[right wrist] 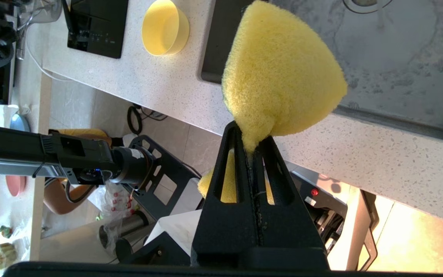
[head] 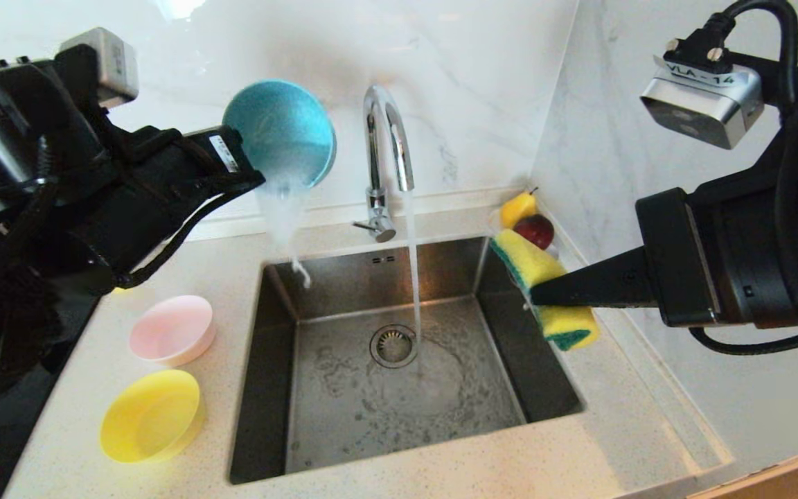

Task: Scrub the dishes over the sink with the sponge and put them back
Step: Rinse the bowl

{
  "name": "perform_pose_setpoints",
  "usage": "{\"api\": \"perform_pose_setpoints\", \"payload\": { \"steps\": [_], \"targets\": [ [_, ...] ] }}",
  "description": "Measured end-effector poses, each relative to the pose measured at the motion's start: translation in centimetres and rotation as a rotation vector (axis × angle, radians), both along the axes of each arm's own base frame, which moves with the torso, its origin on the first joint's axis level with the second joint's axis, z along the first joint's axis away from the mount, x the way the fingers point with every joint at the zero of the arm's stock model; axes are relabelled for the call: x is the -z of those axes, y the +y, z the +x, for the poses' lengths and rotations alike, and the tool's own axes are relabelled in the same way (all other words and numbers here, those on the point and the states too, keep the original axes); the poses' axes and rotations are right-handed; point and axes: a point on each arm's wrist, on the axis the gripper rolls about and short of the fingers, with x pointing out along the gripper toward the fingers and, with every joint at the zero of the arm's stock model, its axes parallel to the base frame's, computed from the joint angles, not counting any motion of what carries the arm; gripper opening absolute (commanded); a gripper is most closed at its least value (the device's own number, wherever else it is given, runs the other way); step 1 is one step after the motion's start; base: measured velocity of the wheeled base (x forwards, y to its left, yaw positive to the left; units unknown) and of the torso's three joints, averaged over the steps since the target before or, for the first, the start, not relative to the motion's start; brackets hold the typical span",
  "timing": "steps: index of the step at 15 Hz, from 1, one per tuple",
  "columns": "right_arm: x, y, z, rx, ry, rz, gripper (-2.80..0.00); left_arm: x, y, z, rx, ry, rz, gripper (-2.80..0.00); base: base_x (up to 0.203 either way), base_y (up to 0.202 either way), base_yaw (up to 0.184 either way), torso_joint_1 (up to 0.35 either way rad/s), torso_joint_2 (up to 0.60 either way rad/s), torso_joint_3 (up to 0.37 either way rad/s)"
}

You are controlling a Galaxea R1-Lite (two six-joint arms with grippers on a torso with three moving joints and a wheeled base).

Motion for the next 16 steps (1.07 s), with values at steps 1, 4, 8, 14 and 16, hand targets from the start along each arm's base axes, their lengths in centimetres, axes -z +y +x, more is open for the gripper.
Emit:
{"api": "perform_pose_setpoints", "payload": {
  "steps": [1, 4, 8, 14, 16],
  "targets": [
    [0.0, 0.0, 0.0, 0.000, 0.000, 0.000, -2.80, -0.4, 0.2, -0.3, 0.009, -0.045, 0.016, -2.80, 0.000, 0.000, 0.000, 0.000, 0.00, 0.000],
    [0.0, 0.0, 0.0, 0.000, -0.001, 0.001, -2.80, -1.7, 0.5, -0.9, -0.004, -0.165, 0.024, -2.80, 0.000, 0.000, 0.000, 0.000, 0.00, 0.000],
    [-0.1, -0.1, 0.0, 0.000, -0.002, 0.004, -2.80, -2.7, 0.7, -1.5, 0.017, -0.251, 0.004, -2.80, 0.000, 0.000, 0.000, 0.000, 0.00, 0.000],
    [-0.1, -0.1, -0.1, -0.001, -0.003, 0.006, -2.80, -4.2, 1.1, -2.6, 0.045, -0.385, 0.006, -2.80, 0.000, 0.000, 0.000, 0.000, 0.00, 0.000],
    [-0.1, -0.1, -0.1, -0.003, -0.001, 0.006, -2.80, -4.7, 1.2, -3.0, 0.046, -0.409, 0.001, -2.80, 0.000, 0.000, 0.000, 0.000, 0.00, 0.000]
  ]
}}
